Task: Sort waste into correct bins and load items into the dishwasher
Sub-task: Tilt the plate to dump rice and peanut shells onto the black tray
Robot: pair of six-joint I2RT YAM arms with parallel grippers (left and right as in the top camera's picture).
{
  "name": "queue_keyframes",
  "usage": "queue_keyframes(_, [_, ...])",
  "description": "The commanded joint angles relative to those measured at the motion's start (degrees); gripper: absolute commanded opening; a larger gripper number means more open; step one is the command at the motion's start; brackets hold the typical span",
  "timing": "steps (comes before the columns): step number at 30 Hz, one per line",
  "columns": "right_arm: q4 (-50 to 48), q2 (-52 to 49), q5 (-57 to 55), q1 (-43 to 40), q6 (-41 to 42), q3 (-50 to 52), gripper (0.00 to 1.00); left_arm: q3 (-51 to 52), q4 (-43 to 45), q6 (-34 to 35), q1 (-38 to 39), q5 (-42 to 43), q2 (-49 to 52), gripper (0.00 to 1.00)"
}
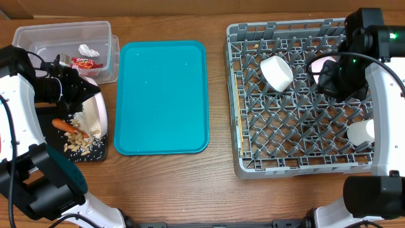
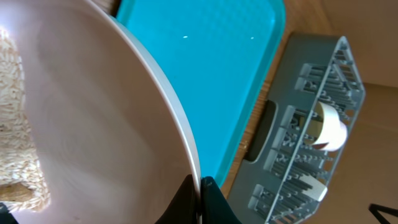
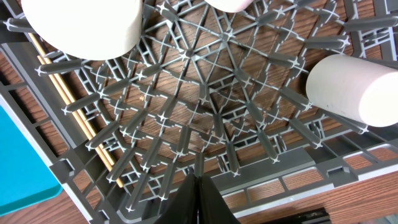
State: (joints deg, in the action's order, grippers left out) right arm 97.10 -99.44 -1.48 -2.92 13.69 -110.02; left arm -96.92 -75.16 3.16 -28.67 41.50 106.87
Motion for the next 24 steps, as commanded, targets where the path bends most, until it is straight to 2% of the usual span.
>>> queue_keyframes(1, [-0.04,0.33,0.28,-0.04,0.07,-0.31,0.05,-1.49,-0.20,-1.53,-0.66,4.07,-1.14,0.04])
queue_keyframes(24, [-0.04,0.33,1.07,-0.04,0.07,-0.31,0.05,-0.57,-1.77,-4.50,-2.16,4.61,-1.14,0.04])
